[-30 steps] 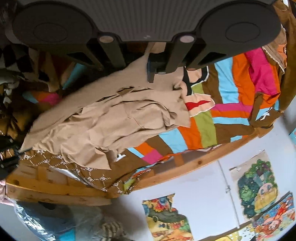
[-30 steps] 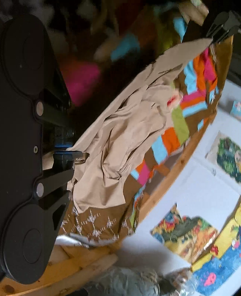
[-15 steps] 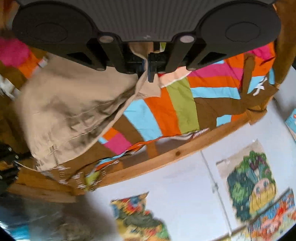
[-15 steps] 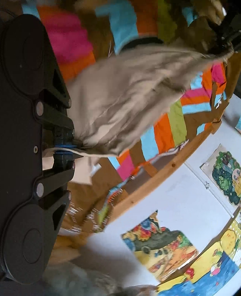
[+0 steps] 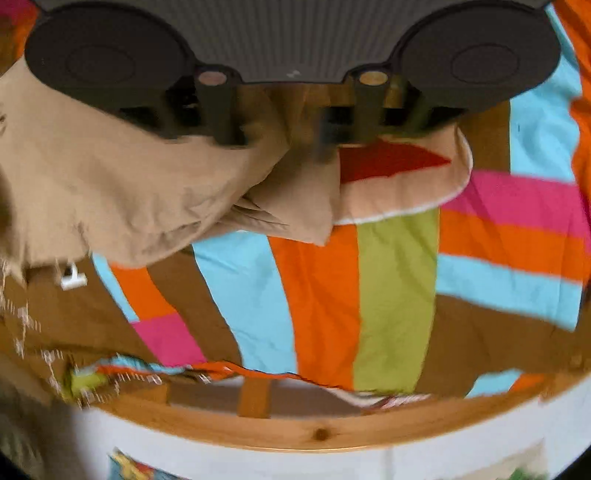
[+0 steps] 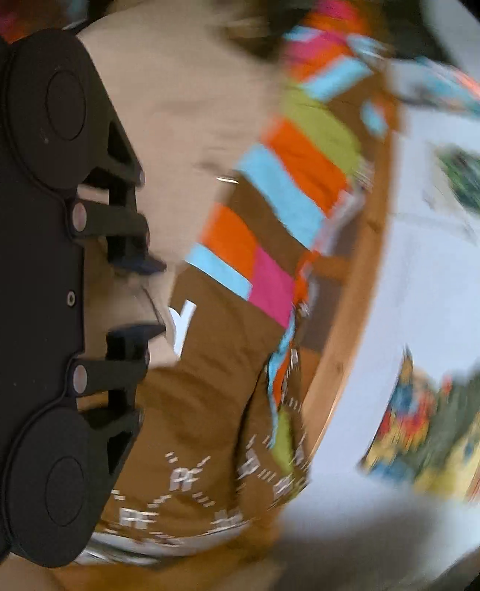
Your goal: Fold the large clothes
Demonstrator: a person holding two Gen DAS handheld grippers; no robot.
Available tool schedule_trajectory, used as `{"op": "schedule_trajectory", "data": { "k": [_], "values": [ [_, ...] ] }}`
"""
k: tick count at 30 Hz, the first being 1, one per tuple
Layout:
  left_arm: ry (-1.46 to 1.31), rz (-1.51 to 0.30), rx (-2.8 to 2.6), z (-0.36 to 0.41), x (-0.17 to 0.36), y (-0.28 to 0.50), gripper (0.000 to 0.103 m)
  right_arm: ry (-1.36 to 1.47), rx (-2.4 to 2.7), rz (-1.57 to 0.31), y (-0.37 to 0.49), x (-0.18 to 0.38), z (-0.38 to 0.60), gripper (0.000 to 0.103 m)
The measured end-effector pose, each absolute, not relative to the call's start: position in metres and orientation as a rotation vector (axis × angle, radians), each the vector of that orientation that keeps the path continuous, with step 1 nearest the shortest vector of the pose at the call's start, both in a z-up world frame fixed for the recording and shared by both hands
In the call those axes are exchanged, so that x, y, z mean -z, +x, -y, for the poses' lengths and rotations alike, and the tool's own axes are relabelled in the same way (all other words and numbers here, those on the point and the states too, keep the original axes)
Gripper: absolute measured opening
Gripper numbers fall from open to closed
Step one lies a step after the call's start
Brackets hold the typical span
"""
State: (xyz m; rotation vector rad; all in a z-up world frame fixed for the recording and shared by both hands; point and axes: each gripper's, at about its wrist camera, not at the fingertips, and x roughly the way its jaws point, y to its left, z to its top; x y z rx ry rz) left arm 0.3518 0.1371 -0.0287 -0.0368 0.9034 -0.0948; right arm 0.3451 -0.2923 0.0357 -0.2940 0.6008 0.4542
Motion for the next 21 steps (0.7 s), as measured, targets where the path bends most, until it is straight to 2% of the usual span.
{"op": "schedule_trajectory", "data": {
  "k": [1, 2, 6, 8, 14, 18, 20, 21],
  "values": [
    [-0.086, -0.896, 0.109, -0.145, 0.026, 0.347, 0.087, -0.231, -0.452, -0.585, 0.342, -0.04, 0.304, 0.05],
    [-0.139, -0.863, 0.125, -0.154, 0.022, 0.339, 0.091, -0.196, -0.454, -0.566, 0.336, -0.045, 0.314, 0.053],
    [-0.279, -0.805, 0.183, -0.183, 0.008, 0.308, 0.095, -0.204, -0.472, -0.505, 0.296, -0.052, 0.341, 0.081],
    [-0.306, -0.759, 0.185, -0.192, 0.003, 0.282, 0.099, -0.194, -0.501, -0.475, 0.27, -0.049, 0.352, 0.083],
    [-0.195, -0.669, 0.102, -0.184, 0.012, 0.195, 0.099, -0.364, -0.569, -0.494, 0.2, -0.014, 0.339, 0.091],
    [-0.163, -0.65, -0.01, -0.176, 0.031, 0.179, 0.091, -0.537, -0.564, -0.486, 0.18, 0.014, 0.319, 0.089],
    [-0.141, -0.643, 0.001, -0.177, 0.035, 0.185, 0.086, -0.508, -0.545, -0.492, 0.185, 0.019, 0.316, 0.079],
    [-0.132, -0.628, 0.003, -0.178, 0.037, 0.186, 0.079, -0.473, -0.527, -0.494, 0.189, 0.019, 0.317, 0.072]
  ]
}}
